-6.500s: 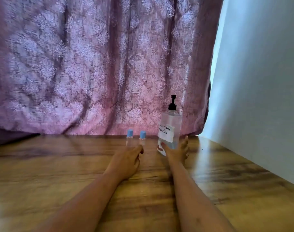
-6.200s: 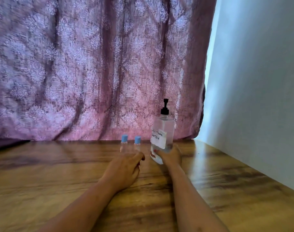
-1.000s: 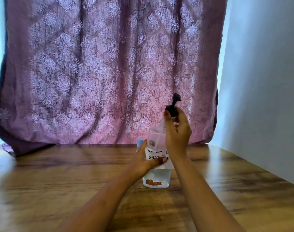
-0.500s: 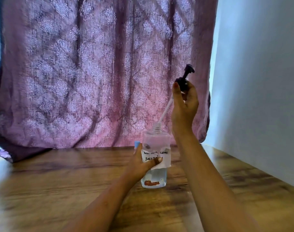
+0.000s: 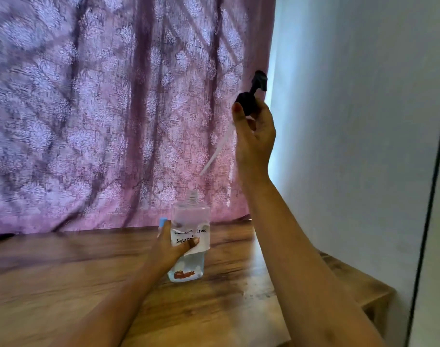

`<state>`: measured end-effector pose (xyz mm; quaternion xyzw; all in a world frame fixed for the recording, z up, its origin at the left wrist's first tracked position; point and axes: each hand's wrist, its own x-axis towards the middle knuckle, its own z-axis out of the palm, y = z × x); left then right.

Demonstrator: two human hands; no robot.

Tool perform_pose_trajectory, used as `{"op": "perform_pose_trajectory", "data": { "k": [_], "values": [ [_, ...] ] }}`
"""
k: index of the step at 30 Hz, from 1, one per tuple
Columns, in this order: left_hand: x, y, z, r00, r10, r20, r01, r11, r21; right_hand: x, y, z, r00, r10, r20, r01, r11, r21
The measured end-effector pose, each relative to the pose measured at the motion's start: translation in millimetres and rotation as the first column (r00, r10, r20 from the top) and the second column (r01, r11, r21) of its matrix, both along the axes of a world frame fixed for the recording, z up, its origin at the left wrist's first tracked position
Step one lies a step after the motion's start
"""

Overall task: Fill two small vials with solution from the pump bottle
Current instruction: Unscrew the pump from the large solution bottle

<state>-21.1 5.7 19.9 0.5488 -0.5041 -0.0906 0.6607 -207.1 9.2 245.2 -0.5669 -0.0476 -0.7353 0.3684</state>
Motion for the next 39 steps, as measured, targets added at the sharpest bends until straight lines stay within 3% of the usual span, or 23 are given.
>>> {"op": "perform_pose_trajectory", "data": {
  "k": [12, 18, 24, 28, 34, 39],
  "values": [
    [-1.3, 1.3, -1.3, 0.997, 0.080, 0.005, -0.080, 0.997, 0.022, -12.9, -31.0, -32.5, 0.933, -0.315, -0.172, 0.272, 0.934, -0.233],
    [0.6, 4.6, 1.1, 0.997, 0.060, 0.057, -0.065, 0.995, 0.074, 5.9, -77.0, -108.4, 0.879, -0.292, -0.377, 0.253, 0.956, -0.150],
    [0.1, 4.6, 2.3, 0.992, 0.066, 0.110, -0.076, 0.993, 0.091, 19.7, -123.6, -184.9, 0.708, -0.318, -0.631, 0.305, 0.943, -0.133],
    [0.7, 2.9, 0.0, 0.989, 0.085, 0.123, -0.095, 0.992, 0.078, 27.8, -136.8, -215.5, 0.506, -0.341, -0.792, 0.267, 0.935, -0.233],
    [2.1, 1.4, -2.9, 0.983, 0.115, 0.145, -0.127, 0.989, 0.079, 26.4, -145.2, -239.1, 0.267, -0.278, -0.923, 0.162, 0.957, -0.241],
    [1.9, -0.5, -3.5, 0.972, 0.164, 0.167, -0.181, 0.979, 0.091, 26.0, -147.5, -242.0, 0.247, -0.231, -0.941, 0.211, 0.961, -0.180]
  ]
}}
